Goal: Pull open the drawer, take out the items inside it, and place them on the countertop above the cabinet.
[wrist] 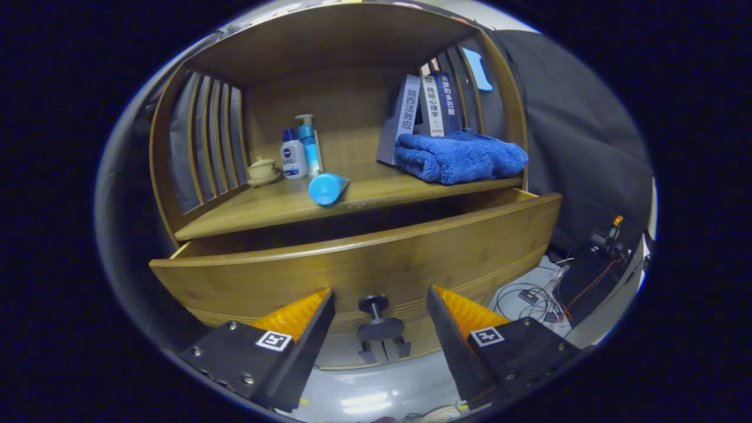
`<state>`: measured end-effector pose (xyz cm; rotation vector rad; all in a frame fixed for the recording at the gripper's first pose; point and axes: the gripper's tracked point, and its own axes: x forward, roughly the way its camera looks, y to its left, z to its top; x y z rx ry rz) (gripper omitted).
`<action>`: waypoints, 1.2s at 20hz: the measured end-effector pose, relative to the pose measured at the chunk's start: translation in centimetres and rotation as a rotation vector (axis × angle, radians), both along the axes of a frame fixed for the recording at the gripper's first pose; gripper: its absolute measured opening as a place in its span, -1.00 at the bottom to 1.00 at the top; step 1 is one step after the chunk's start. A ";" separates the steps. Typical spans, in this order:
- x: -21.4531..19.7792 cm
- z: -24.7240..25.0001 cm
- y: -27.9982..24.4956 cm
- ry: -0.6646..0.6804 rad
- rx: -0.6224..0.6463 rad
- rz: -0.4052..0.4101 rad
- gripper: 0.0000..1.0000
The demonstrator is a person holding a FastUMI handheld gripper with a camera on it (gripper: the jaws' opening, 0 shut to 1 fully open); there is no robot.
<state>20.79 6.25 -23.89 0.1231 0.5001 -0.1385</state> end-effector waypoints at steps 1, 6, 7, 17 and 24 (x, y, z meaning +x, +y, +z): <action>0.4 -0.2 0.1 -0.004 0.016 -0.003 0.90; 2.1 -0.6 0.5 -0.022 0.057 -0.019 0.90; 2.3 -0.6 0.5 -0.018 0.060 -0.022 0.90; 5.2 -1.2 1.0 -0.015 0.096 -0.041 0.90; 4.5 0.2 1.6 -0.015 0.102 -0.030 0.91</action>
